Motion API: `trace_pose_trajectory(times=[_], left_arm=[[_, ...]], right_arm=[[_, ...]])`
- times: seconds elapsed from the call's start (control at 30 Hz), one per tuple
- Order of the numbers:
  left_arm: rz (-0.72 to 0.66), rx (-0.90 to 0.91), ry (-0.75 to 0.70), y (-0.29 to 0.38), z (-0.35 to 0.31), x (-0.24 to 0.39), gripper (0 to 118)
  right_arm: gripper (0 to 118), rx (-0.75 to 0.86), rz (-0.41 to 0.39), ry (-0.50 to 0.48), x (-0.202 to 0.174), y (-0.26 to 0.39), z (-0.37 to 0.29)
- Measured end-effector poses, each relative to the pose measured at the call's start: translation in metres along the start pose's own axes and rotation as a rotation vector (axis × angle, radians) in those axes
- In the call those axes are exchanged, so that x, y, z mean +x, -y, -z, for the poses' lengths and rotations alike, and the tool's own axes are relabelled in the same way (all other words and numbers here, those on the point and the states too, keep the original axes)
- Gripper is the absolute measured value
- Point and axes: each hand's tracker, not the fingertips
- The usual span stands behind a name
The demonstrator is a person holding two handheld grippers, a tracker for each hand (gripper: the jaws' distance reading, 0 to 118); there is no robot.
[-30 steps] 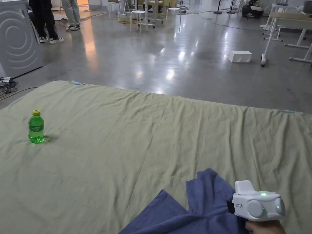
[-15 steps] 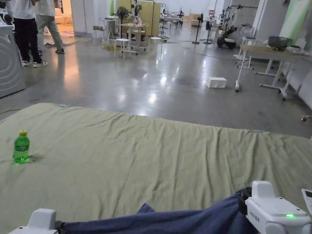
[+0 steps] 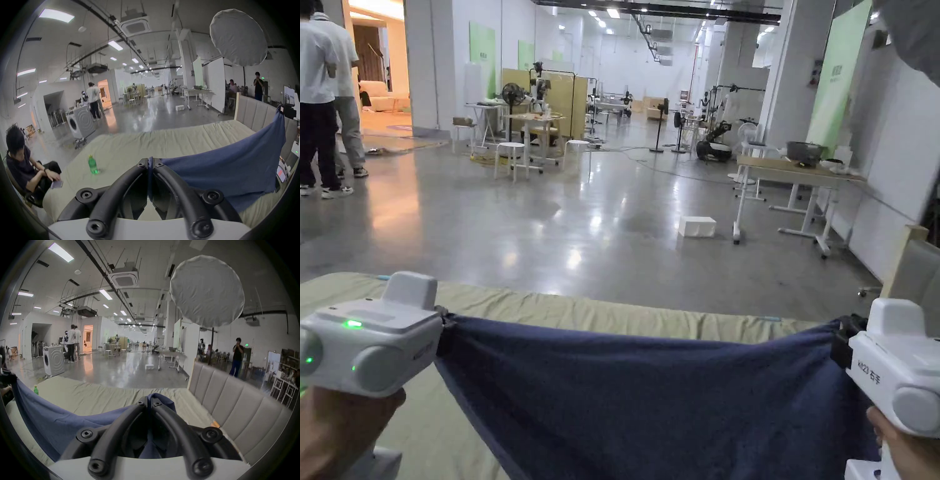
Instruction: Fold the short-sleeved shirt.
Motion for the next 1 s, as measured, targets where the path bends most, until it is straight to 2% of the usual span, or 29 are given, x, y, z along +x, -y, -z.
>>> trace_pose_trajectory(times=[0.17,0.23,0.33,0.4,0.47,0.53,0.63,0.77,0.83,0.87,1.0], left_arm=[[-0.011,0.091,-0.028,-0.063,0.014,-0.005,5],[-0.021,0.107,-0.037,-0.085,0.023,-0.009,5],[-0.029,0.118,-0.045,-0.113,0.037,-0.012,5],[-0.016,0.126,-0.068,-0.129,0.048,-0.011,5],[0.022,0.105,-0.087,-0.139,0.06,-0.01,5],[-0.042,0.115,-0.104,-0.142,0.068,-0.009,5],[0.002,0.104,-0.115,-0.146,0.09,-0.01,5],[-0.019,0.101,-0.115,-0.158,0.126,-0.023,5],[-0.053,0.104,-0.141,-0.168,0.141,-0.026,5],[-0.133,0.111,-0.125,-0.175,0.149,-0.029,5],[-0.09,0.113,-0.141,-0.198,0.17,-0.023,5]], right_arm=[[3,0.062,0.03,0.021,0.01,-0.054,0.01],[3,0.129,-0.039,0.042,0.012,-0.075,0.017],[3,0.116,-0.008,0.049,0.013,-0.099,0.034],[3,0.122,-0.016,0.059,0.007,-0.111,0.049],[3,0.117,-0.012,0.074,-0.001,-0.119,0.062],[3,0.112,0.009,0.071,-0.006,-0.122,0.078],[3,0.1,-0.014,0.079,-0.017,-0.129,0.098],[3,0.085,-0.006,0.081,-0.022,-0.137,0.136],[3,0.089,-0.018,0.072,-0.027,-0.142,0.152],[3,0.099,-0.045,0.08,-0.032,-0.148,0.153],[3,0.104,-0.058,0.083,-0.036,-0.162,0.192]])
